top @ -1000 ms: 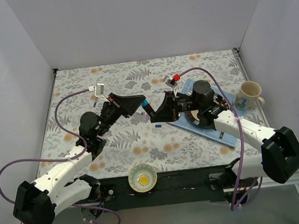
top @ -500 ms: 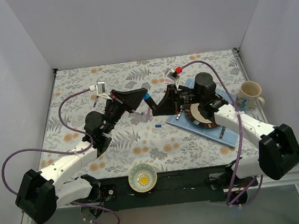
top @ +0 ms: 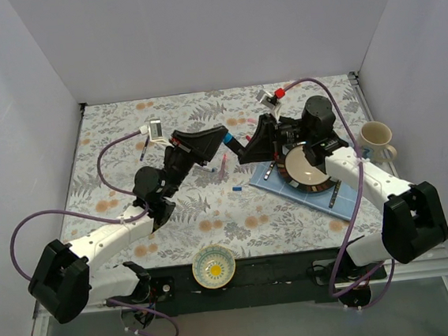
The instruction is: Insert the pens into the pen caps
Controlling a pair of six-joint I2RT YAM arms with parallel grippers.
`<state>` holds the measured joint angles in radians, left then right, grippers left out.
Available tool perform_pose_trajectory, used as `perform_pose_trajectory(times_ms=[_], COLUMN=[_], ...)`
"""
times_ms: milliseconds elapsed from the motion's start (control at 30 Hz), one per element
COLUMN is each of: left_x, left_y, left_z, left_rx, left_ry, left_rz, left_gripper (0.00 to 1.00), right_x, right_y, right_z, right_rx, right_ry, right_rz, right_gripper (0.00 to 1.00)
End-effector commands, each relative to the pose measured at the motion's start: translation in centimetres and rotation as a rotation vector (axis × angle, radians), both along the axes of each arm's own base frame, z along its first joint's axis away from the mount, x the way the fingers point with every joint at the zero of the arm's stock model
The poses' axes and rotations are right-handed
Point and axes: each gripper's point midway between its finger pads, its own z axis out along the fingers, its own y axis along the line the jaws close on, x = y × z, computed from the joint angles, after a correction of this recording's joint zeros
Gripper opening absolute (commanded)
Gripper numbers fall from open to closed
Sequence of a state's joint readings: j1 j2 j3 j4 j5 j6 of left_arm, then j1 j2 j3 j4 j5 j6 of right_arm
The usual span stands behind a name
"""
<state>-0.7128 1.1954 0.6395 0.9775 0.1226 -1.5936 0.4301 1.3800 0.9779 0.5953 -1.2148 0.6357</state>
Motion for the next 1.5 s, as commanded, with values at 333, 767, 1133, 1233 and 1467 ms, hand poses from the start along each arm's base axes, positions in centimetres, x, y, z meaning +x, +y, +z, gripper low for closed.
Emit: perform_pose_trajectory(times_ms=[333, 767, 1133, 1233, 1467], left_x=[-16.6, -20.2, -21.4, -21.2, -18.2], left_y=[-7.1, -7.1, -8.2, -7.3, -5.7], left_z=[-19.2, -19.9, -20.4, -20.2, -20.7], left_rx=[0.646, 0.687, 0.764, 0.766, 0.863], left_ry=[0.414, 0.38, 0.339, 0.335, 0.382], left_rz=[-0.779, -0.94, -0.981, -0.981, -0.844], left_gripper=[0.0, 0.0, 0.0, 0.0, 0.0], right_x=[7.6, 5.0, 2.7, 1.8, 0.7], right_y=[-1.2, -1.8, -1.5, -1.6, -2.4], right_z=[14.6, 17.0, 16.5, 16.1, 15.1], right_rx=[0.284, 0.274, 0.294, 0.264, 0.249], right_ry=[-0.428, -0.546, -0.468, -0.476, -0.463], right_rz=[-0.473, -0.354, -0.219, -0.177, -0.213], right_gripper=[0.01, 0.01, 0.01, 0.01, 0.01])
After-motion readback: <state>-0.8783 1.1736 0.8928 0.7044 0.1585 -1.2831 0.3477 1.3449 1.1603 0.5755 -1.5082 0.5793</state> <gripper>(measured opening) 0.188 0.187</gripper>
